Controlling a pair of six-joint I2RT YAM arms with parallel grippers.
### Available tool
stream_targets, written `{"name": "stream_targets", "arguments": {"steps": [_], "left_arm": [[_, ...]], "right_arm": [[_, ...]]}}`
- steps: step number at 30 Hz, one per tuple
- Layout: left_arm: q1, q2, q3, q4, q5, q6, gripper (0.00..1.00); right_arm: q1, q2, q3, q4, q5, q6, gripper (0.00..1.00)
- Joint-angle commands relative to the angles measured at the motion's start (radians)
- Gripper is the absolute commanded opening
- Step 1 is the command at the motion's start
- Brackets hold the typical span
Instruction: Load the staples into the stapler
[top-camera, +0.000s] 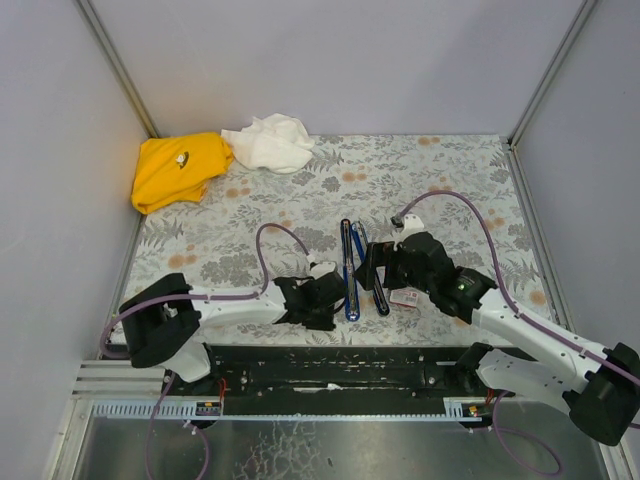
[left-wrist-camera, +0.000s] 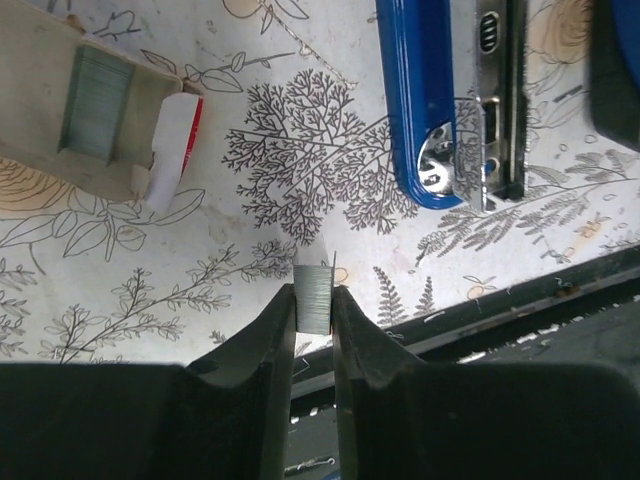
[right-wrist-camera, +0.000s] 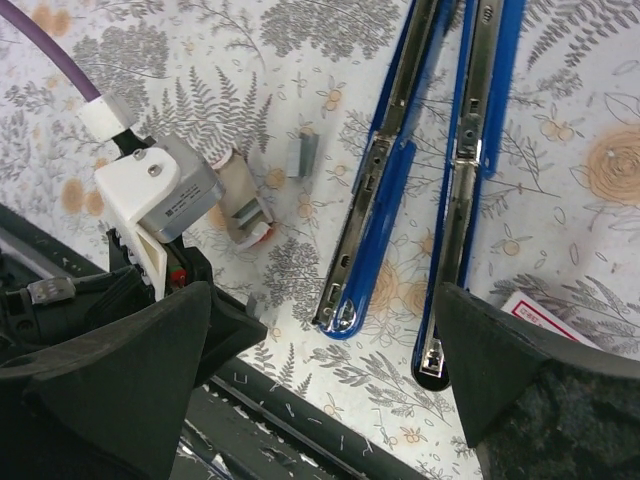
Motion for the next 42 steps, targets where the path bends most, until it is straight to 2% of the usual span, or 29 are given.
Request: {"name": "stream_targets", "arguments": {"steps": [1, 9, 17, 22, 25, 29, 31, 33, 35, 39, 42], "left_arm": [[-0.014, 0.061, 0.049, -0.053, -0.034, 0.020, 0.15], [-0.031, 0.126, 0.088, -0.095, -0.043, 0.038, 0.24], [-0.042, 0.131, 0.084, -0.071, -0.023, 0.039, 0.33], [-0.044, 0.106, 0.046, 0.042, 0.048, 0.032, 0.34], [-0.043, 0.074, 0.031, 0.066, 0.036, 0.027, 0.35], [-0.017, -0.017, 0.013, 0.033, -0.014, 0.045, 0.46], [0.031, -0.088, 0.012, 0.000, -0.020, 0.086, 0.52], [0.114, -0.167, 0.020, -0.026, 0.006, 0.150, 0.58], [0.217, -0.241, 0.045, -0.063, 0.037, 0.235, 0.68], [0.520, -0.315, 0.153, -0.125, 0.145, 0.432, 0.88], [0.699, -0.305, 0.256, -0.150, 0.222, 0.549, 0.95]], "right_arm": [[-0.002, -0.017, -0.008, -0.026, 0.077, 0.033, 0.99], [-0.002, -0.045, -0.033, -0.027, 0.097, 0.055, 0.99], [-0.002, -0.038, -0.041, -0.033, 0.104, 0.071, 0.99], [-0.003, -0.030, -0.044, -0.047, 0.111, 0.081, 0.98], [-0.003, -0.020, -0.041, -0.063, 0.108, 0.086, 0.97], [0.001, 0.014, -0.020, -0.101, 0.093, 0.086, 0.91], [0.021, 0.036, -0.005, -0.119, 0.105, 0.091, 0.88], [0.084, 0.069, 0.030, -0.166, 0.162, 0.114, 0.88], [0.170, 0.119, 0.076, -0.208, 0.241, 0.145, 0.85], [0.309, 0.264, 0.170, -0.255, 0.298, 0.227, 0.78], [0.392, 0.398, 0.259, -0.294, 0.365, 0.291, 0.72]]}}
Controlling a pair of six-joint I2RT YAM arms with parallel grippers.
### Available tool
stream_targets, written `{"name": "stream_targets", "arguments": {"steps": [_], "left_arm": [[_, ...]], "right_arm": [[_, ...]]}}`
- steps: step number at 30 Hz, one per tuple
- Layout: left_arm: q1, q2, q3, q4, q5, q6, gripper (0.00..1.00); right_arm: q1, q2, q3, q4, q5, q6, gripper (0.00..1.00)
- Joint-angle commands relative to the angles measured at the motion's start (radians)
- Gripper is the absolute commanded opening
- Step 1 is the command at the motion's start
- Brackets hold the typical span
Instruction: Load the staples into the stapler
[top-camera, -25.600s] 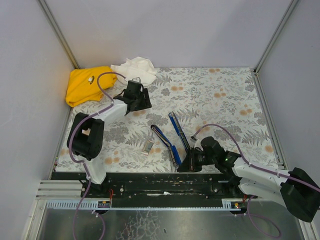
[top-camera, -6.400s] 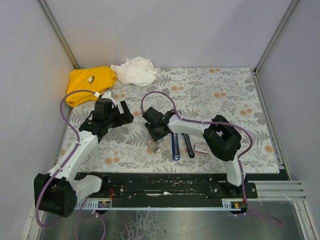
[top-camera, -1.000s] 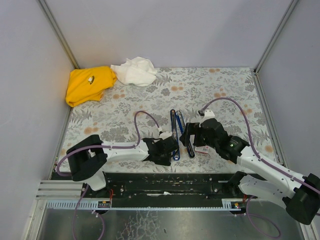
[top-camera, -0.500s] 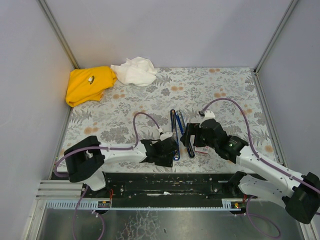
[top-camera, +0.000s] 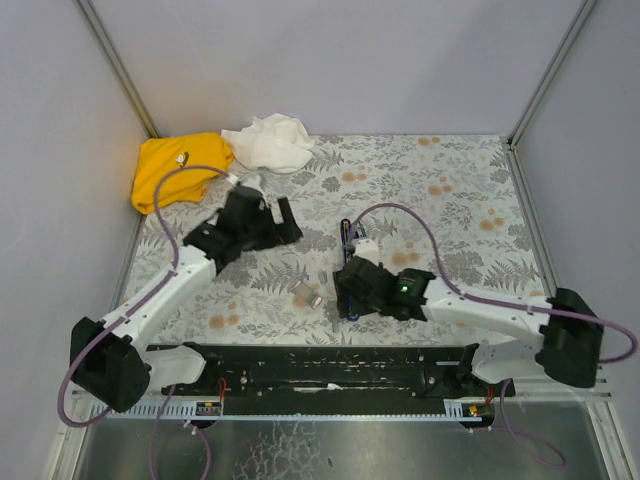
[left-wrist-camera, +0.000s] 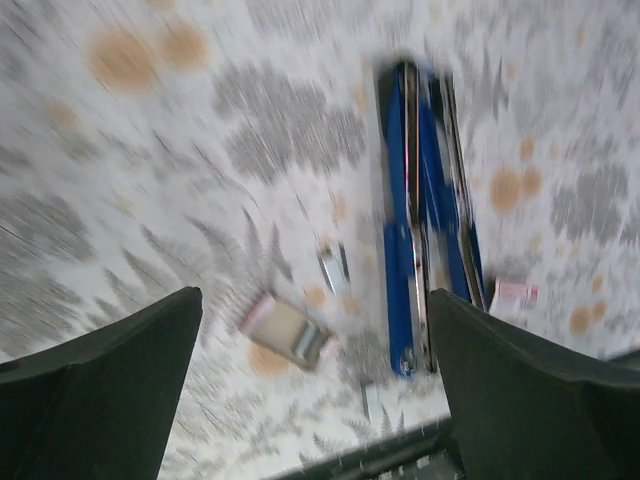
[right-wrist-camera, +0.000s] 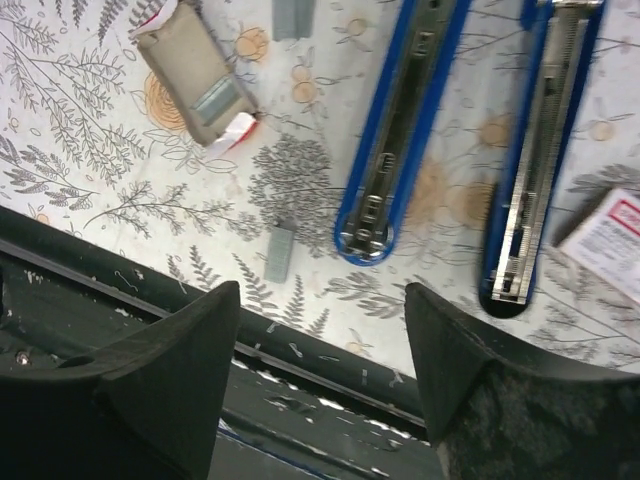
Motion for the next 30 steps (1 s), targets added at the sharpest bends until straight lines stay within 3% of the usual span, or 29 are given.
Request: {"name": "stream_targets", "arguments": {"steps": [1, 4, 6, 9, 18, 30], "left_arm": [[0.228, -0.004, 0.137, -0.060, 0.135, 0.243, 0.96], [0.349, -0.012, 0.152, -0.012, 0.149, 0.248, 0.97], [0.372, -0.030, 0.125, 0.030, 0.109, 0.244, 0.98], [0.379, -0.072, 0.050, 0.081, 0.056, 0.237, 0.99], [0.382, -0.124, 0.026, 0.073, -0.004, 0.268, 1.00], [0.381, -0.115, 0.027, 0.070, -0.015, 0.272, 1.00]], "right_arm": [[0.104, 0.163, 0.153, -0.091, 0.150, 0.133, 0.71], [0.134, 0.274, 0.235, -0.151, 0.182, 0.180, 0.65], [0.139, 0.326, 0.266, -0.165, 0.179, 0.198, 0.61], [0.141, 0.385, 0.292, -0.176, 0.169, 0.223, 0.59], [0.140, 0.511, 0.326, -0.177, 0.148, 0.237, 0.49], [0.140, 0.547, 0.308, -0.114, 0.090, 0.232, 0.39]]}}
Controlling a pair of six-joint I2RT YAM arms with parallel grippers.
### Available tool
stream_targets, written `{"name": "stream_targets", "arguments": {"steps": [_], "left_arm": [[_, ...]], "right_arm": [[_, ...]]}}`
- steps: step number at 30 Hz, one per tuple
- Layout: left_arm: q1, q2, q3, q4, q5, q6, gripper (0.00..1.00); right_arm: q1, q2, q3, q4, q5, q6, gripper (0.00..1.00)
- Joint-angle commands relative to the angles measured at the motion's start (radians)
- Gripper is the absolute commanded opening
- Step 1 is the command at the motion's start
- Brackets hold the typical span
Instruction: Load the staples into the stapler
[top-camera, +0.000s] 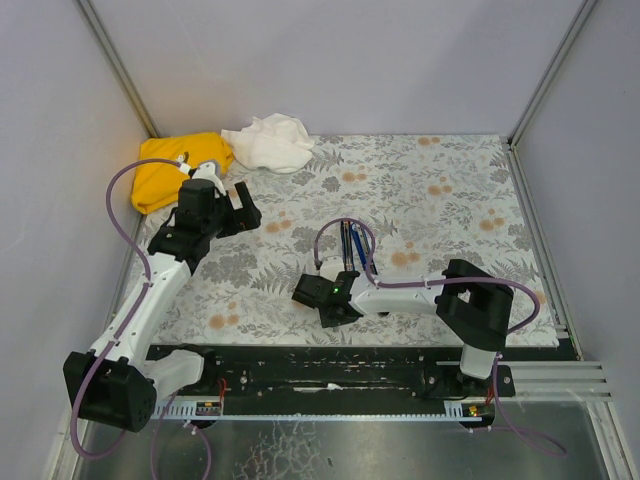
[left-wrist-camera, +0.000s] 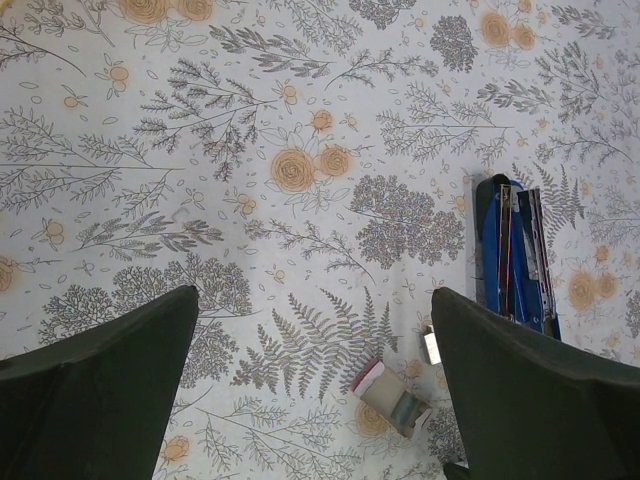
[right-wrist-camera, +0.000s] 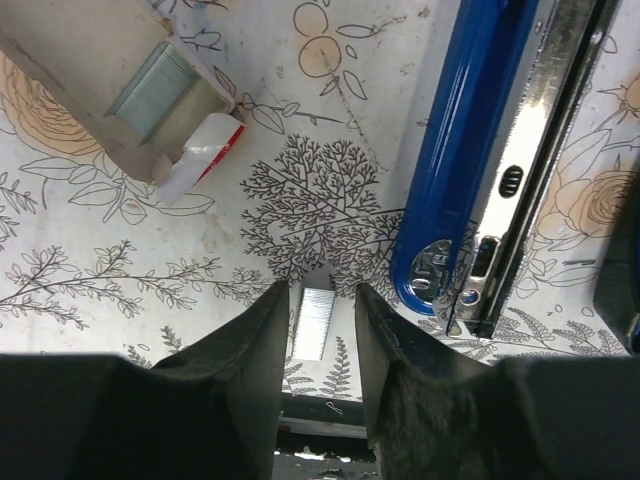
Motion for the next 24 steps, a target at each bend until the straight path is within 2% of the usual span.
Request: {"name": "stream_targets", "arguments": {"steps": [1, 10, 15, 24], "left_arm": [[0.007, -0.001, -0.005, 0.048, -0.020, 0.026, 1.00], [0.006, 0.000, -0.002, 0.049, -0.019, 0.023, 1.00], [0.004, -0.009, 0.006, 0.051, 0.000, 0.002, 1.00], [0.005, -0.011, 0.002, 0.058, 0.012, -0.017, 1.00]], "right_arm": [[0.007, 0.002, 0.023, 0.024, -0.007, 0.021, 0.38], [0.006, 0.005, 0.015, 0.019, -0.012, 0.032, 0.27], [0.006, -0.054, 0.019, 0.016, 0.014, 0.019, 0.17], [-0.036, -0.214, 0.025, -0.019, 0.116, -0.046, 0.13]]}}
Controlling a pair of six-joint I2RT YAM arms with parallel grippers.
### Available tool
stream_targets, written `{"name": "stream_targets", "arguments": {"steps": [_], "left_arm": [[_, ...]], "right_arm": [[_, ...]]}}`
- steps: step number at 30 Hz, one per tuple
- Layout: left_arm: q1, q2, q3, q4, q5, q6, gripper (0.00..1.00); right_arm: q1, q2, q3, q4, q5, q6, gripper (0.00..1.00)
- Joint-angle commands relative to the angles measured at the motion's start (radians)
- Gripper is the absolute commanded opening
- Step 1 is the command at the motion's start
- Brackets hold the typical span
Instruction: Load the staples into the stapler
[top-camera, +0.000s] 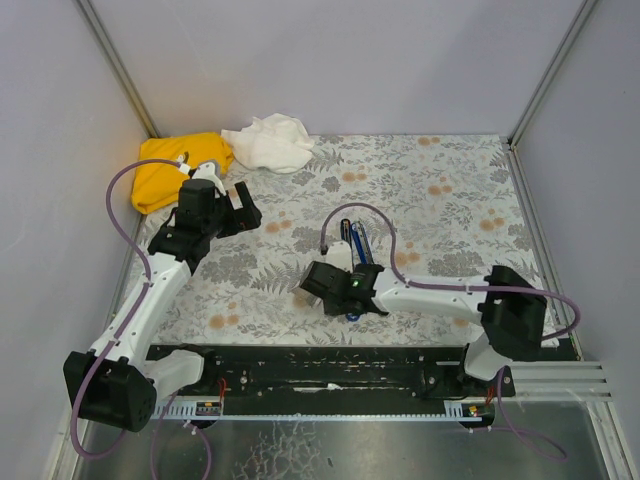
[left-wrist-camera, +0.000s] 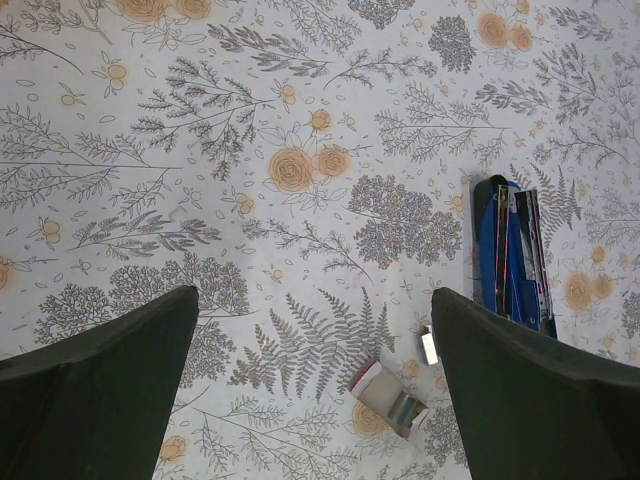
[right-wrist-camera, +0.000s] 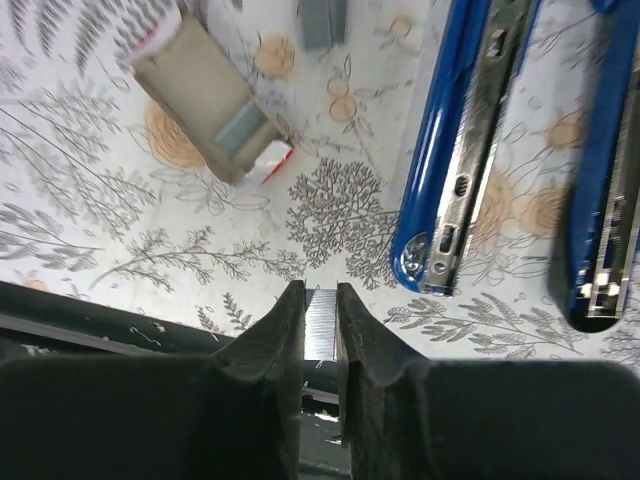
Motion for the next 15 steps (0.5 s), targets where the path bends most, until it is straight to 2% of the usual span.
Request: {"name": "stream_targets", "arguments": {"steps": [1, 8, 15], "left_arm": [[0.006, -0.010, 0.000, 0.057, 0.014, -0.009, 1.00], [0.005, -0.001, -0.005, 0.060, 0.024, -0.013, 1.00], [0.005, 0.007, -0.008, 0.061, 0.029, -0.018, 1.00]], "right_arm": [[-0.040, -0.085, 0.012, -0.022, 0.091, -0.030, 0.13], [-0.084, -0.141, -0.093, 0.057, 0.147, -0.049, 0.13], [-0.099, -0.143, -0.125, 0.087, 0.155, -0.052, 0.13]]}}
